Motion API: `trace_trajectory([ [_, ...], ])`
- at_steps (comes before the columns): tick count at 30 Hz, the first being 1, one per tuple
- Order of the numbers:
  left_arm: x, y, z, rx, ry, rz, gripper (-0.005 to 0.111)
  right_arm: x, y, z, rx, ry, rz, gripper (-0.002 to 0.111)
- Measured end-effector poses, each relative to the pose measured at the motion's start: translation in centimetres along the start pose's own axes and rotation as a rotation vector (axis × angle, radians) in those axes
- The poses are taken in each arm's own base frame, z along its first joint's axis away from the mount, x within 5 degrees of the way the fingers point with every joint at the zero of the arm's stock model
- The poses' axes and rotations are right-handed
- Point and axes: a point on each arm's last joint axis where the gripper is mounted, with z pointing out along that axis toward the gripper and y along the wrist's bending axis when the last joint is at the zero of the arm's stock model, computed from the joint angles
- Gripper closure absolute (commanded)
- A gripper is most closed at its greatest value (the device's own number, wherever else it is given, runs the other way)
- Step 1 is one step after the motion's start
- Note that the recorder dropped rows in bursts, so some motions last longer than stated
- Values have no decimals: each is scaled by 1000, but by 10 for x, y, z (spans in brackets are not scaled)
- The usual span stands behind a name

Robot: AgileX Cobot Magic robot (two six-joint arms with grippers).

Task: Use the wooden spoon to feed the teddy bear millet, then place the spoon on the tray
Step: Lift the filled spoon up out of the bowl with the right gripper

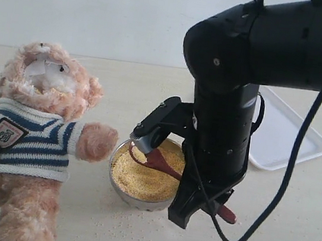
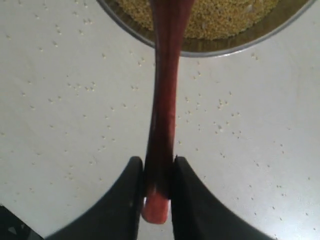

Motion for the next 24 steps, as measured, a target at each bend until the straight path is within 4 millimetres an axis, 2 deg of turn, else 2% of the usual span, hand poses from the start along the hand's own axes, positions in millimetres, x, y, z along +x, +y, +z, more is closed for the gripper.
trace_trajectory([
  [9, 0, 0, 0, 0, 0, 0, 102, 8, -12, -9, -129, -61, 104, 108],
  [13, 0, 0, 0, 0, 0, 0, 102, 7, -11, -10, -208, -87, 116, 108],
  [19, 0, 0, 0, 0, 0, 0, 102, 8, -11, -13, -212, -99, 107, 108],
  [24, 0, 0, 0, 0, 0, 0, 102, 10, -17, -12, -141, -75, 110, 108],
])
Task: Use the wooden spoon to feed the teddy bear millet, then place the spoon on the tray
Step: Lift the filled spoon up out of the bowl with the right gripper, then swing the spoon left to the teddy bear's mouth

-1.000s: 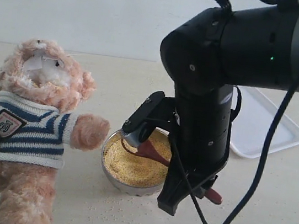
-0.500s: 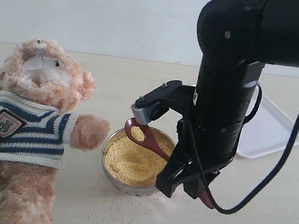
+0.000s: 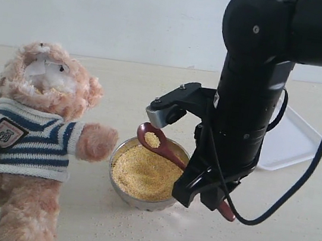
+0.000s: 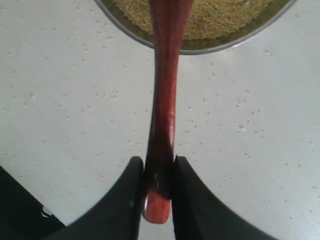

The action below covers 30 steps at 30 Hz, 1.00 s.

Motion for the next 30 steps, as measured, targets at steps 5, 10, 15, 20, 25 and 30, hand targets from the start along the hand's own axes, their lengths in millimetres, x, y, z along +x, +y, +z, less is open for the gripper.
trace_trajectory([
  [5, 0, 0, 0, 0, 0, 0, 102, 1, -4, 0, 64, 17, -26, 108],
  [10, 0, 0, 0, 0, 0, 0, 102, 1, -2, 0, 117, 31, -67, 108],
  [15, 0, 0, 0, 0, 0, 0, 102, 1, -4, 0, 169, 44, -106, 108],
  [20, 0, 0, 0, 0, 0, 0, 102, 2, -11, -2, 255, 65, -142, 108],
  [25, 0, 0, 0, 0, 0, 0, 102, 1, -11, -7, 351, 75, -203, 108],
  [30, 0, 0, 0, 0, 0, 0, 102, -8, 0, -20, 419, 39, -275, 108],
])
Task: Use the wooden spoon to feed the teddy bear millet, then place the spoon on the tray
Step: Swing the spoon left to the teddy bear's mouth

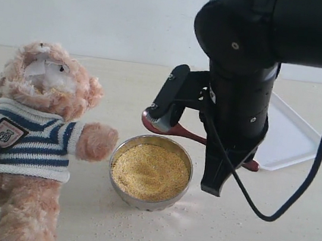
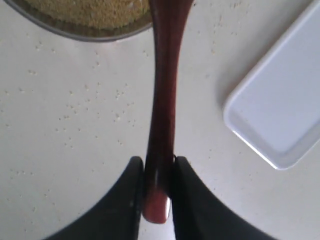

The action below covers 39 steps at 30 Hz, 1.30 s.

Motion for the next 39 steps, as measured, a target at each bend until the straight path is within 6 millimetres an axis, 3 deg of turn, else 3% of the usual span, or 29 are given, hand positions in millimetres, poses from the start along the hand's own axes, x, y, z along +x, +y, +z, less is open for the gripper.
trace_trajectory([
  [18, 0, 0, 0, 2, 1, 0, 102, -31, 10, -57, 153, -175, -108, 108],
  [39, 0, 0, 0, 2, 1, 0, 102, -74, 24, -83, 172, -293, -182, 108],
])
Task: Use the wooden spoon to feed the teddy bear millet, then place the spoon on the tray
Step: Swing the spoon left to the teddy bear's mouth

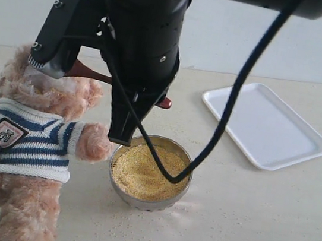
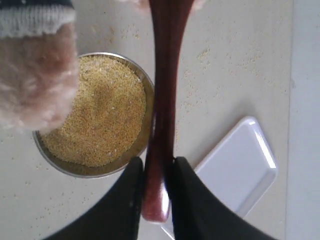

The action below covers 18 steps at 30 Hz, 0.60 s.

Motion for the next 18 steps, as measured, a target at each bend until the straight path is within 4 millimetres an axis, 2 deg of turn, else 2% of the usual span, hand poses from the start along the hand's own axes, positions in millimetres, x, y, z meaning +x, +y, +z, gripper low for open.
trace_trajectory([
  [7, 0, 0, 0, 0, 0, 0, 102, -26, 13, 13, 14, 1, -50, 108],
  [12, 0, 0, 0, 0, 0, 0, 102, -28, 11, 19, 63, 25, -30, 108],
  [18, 0, 0, 0, 0, 0, 0, 102, -28, 7, 18, 140, 39, -12, 108],
])
